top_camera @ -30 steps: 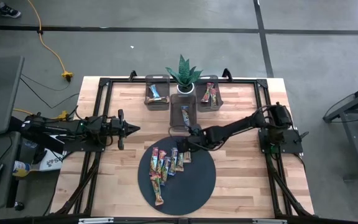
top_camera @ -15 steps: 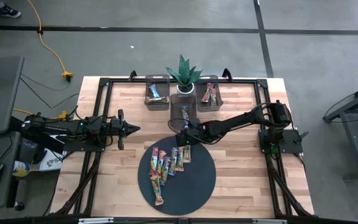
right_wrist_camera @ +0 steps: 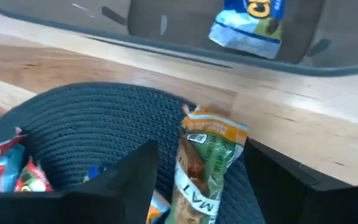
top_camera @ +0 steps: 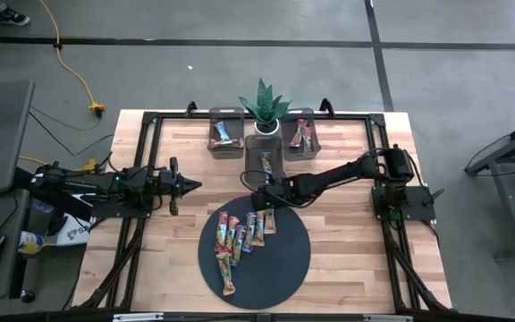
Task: Pick and place Granola Bars by type
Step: Put the yellow granola bar into the left black bin
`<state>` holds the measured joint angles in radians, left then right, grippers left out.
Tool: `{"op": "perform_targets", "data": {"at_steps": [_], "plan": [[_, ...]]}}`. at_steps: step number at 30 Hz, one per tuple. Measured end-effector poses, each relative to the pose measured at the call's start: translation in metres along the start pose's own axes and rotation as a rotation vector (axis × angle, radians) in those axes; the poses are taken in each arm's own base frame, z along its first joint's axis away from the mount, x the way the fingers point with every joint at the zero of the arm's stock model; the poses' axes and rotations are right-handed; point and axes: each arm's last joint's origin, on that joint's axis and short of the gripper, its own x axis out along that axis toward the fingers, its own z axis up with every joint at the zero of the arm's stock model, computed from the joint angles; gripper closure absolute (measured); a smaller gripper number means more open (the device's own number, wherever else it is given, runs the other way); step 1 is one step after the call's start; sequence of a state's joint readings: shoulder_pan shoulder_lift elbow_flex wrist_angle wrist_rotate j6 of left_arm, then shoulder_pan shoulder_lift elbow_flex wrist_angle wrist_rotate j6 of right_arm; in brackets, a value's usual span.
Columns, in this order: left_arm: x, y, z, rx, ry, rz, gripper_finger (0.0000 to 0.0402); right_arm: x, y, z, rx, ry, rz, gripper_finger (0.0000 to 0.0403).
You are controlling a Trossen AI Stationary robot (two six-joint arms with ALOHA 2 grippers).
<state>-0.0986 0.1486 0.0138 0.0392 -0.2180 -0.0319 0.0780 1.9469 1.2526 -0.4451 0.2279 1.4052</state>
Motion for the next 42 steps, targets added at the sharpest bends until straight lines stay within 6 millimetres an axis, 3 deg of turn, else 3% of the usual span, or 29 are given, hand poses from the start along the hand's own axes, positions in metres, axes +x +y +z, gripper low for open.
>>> {"op": "perform_targets", "data": {"at_steps": [22,42], "plan": [[0.000,0.000,0.000,0.000,-0.001,0.000,0.0400,0.020,0.003,-0.005,0.007,0.032,0.032,0.0183],[0.000,0.000,0.000,0.000,0.000,0.000,0.0400,0.021,-0.002,-0.007,-0.023,0.056,-0.010,0.0290]]}}
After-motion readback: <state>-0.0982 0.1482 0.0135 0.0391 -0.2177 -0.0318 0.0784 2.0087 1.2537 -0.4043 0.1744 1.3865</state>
